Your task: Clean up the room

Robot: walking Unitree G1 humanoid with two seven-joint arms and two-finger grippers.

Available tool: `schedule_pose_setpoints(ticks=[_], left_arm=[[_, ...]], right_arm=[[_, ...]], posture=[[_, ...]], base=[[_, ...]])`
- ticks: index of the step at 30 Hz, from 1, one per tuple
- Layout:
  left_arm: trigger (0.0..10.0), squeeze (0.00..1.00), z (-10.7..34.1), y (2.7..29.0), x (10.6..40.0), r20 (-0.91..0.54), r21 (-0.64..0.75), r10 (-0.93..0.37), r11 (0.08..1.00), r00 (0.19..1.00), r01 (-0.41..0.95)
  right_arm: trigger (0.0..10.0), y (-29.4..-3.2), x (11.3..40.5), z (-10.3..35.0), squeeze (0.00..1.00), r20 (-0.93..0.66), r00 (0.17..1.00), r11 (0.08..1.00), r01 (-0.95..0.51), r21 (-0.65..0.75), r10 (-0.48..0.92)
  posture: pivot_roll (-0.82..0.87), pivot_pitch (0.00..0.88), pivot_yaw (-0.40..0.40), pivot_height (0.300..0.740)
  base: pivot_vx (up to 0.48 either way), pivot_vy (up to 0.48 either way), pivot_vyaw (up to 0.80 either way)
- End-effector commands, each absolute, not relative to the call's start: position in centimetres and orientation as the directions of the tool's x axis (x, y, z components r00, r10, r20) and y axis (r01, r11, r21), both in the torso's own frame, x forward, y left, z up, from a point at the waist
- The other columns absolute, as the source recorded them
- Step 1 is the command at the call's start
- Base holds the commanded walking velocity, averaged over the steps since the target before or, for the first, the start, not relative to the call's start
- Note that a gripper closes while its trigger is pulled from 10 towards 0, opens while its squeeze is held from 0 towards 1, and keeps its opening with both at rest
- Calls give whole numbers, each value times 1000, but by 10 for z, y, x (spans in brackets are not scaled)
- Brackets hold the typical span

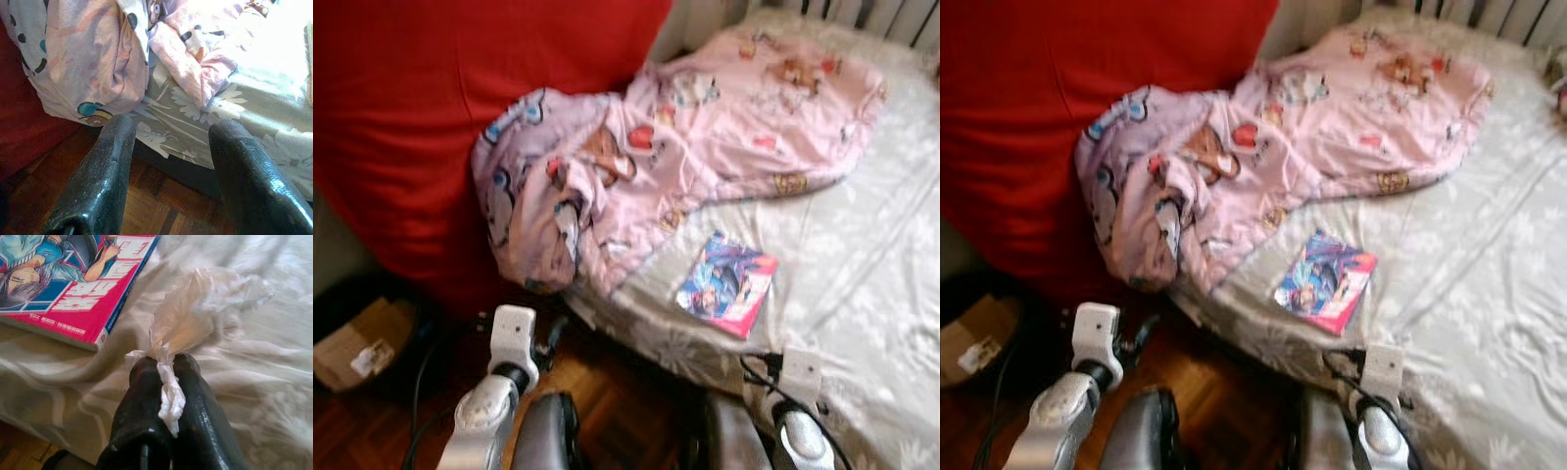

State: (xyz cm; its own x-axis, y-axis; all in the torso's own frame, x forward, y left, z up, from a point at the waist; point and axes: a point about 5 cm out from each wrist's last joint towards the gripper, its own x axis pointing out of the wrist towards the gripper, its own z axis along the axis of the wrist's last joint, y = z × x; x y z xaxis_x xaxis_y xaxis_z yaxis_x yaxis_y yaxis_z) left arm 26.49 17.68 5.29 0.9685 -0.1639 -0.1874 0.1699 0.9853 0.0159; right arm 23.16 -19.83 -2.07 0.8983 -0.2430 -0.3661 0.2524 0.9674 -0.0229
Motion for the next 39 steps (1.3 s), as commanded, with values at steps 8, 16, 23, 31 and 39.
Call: schedule_pose_setpoints(ticks=[8, 16, 23, 31, 39], left_arm=[[10000, 0, 49, 181, 268, -190, 33, -148, 987, 970, 157], [10000, 0, 33, 180, 272, -247, 23, -144, 988, 958, 154], [10000, 0, 23, 192, 270, -288, 15, -98, 994, 953, 107], [10000, 0, -7, 186, 262, -410, -27, -82, 997, 909, 78], [10000, 0, -22, 191, 261, -511, -32, -46, 999, 858, 35]], right_arm=[[0, -210, 234, 14, 0, -193, 934, 951, 308, 8, -300], [10000, -199, 258, 15, 0, -212, 959, 980, 198, 17, -190], [10000, -198, 277, 26, 0, -213, 970, 990, 133, 51, -119], [10000, -191, 270, -9, 0, -414, 908, 997, 70, 13, -59], [10000, -193, 256, -32, 0, -559, 827, 997, 78, 7, -61]], posture=[[-40, 82, -21, 599], [-53, 65, -8, 599], [-53, 45, -8, 609], [-27, 19, -17, 659], [-21, 0, -11, 704]], base=[[0, 0, 0], [0, 0, 0], [0, 0, 0], [0, 0, 0], [0, 0, 0]])
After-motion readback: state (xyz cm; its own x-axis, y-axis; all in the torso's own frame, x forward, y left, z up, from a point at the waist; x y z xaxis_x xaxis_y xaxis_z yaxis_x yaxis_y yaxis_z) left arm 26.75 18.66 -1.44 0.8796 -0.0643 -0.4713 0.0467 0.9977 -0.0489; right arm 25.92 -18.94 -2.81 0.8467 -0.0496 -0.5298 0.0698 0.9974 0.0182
